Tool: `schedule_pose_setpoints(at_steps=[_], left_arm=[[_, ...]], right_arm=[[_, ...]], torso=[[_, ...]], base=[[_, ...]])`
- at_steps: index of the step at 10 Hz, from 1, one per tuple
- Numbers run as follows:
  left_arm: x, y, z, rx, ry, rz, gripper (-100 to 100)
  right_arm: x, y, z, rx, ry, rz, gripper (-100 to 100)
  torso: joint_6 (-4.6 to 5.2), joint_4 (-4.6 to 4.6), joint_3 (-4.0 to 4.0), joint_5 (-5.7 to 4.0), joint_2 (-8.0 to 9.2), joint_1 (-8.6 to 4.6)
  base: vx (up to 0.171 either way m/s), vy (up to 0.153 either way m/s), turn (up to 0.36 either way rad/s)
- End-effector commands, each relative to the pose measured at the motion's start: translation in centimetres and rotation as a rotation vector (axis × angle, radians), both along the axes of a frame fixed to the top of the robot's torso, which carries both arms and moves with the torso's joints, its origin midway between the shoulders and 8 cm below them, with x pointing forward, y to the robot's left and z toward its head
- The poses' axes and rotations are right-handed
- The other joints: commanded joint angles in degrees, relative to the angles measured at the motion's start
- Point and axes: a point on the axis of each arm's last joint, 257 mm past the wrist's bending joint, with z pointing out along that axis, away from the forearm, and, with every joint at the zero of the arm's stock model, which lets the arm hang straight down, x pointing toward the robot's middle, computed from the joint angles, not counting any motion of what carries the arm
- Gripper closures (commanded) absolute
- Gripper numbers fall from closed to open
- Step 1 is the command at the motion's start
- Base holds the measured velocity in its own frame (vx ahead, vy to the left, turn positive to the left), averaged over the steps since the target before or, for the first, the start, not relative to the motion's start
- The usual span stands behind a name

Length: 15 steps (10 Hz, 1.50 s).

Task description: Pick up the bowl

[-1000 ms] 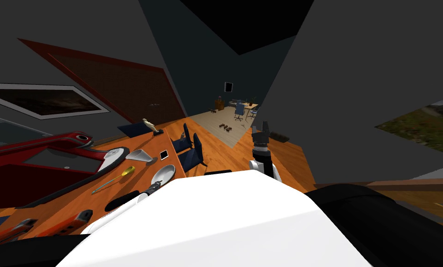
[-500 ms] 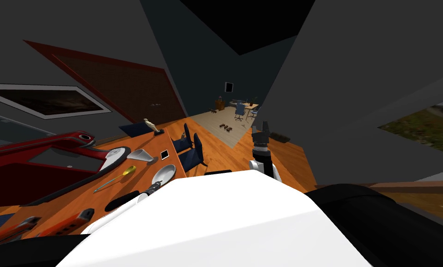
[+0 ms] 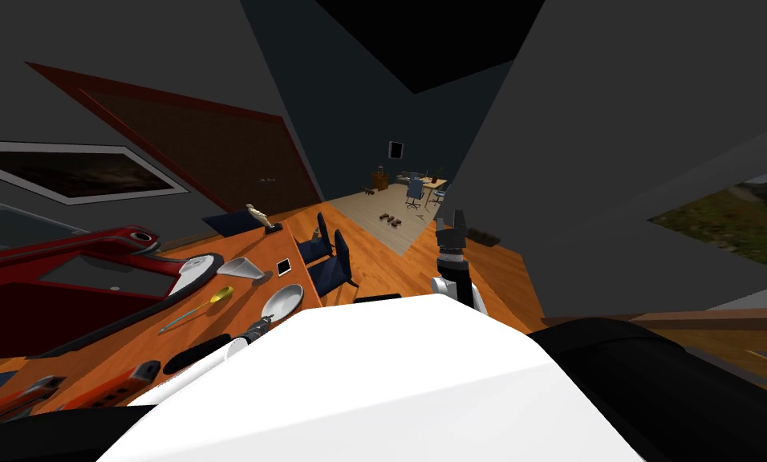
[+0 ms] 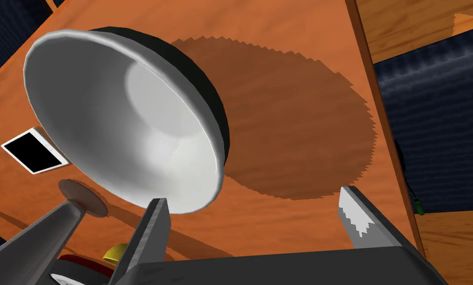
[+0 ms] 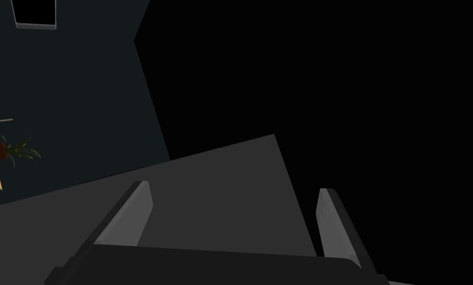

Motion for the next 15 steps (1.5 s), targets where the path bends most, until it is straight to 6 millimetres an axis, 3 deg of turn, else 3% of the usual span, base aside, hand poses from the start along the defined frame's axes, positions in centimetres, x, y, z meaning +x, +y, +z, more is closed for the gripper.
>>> schedule_pose_setpoints(at_steps=[1, 5, 8, 10, 15], left_arm=[[-0.9, 1.6, 1.2, 0.026, -0.008, 0.028, -100], [-2.8, 4.9, 4.2, 0.079, -0.024, 0.091, -100], [-4.2, 6.3, 5.6, 0.093, -0.025, 0.134, -100], [-5.0, 5.4, 4.1, 0.034, -0.015, 0.179, -100], [-1.9, 0.1, 0.1, -0.096, -0.020, 0.148, -100]], right_arm=[[0.0, 0.0, 0.0, 0.000, 0.000, 0.000, 0], [0.0, 0.0, 0.0, 0.000, 0.000, 0.000, 0], [0.0, 0.0, 0.0, 0.000, 0.000, 0.000, 0], [0.0, 0.0, 0.0, 0.000, 0.000, 0.000, 0], [0.0, 0.0, 0.0, 0.000, 0.000, 0.000, 0]], torso=[[0.00, 0.00, 0.00, 0.00, 0.00, 0.00], [0.00, 0.01, 0.01, -0.01, 0.01, -0.04], [0.01, -0.01, -0.04, 0.00, -0.08, -0.01], [0.00, -0.06, -0.19, 0.01, -0.36, 0.00], [0.02, -0.18, -0.47, 0.15, -0.81, 0.62]], base=[[-0.062, -0.047, -0.016], [-0.044, -0.045, -0.015], [-0.019, -0.038, -0.017], [0.103, -0.023, 0.015], [0.153, 0.103, 0.049]])
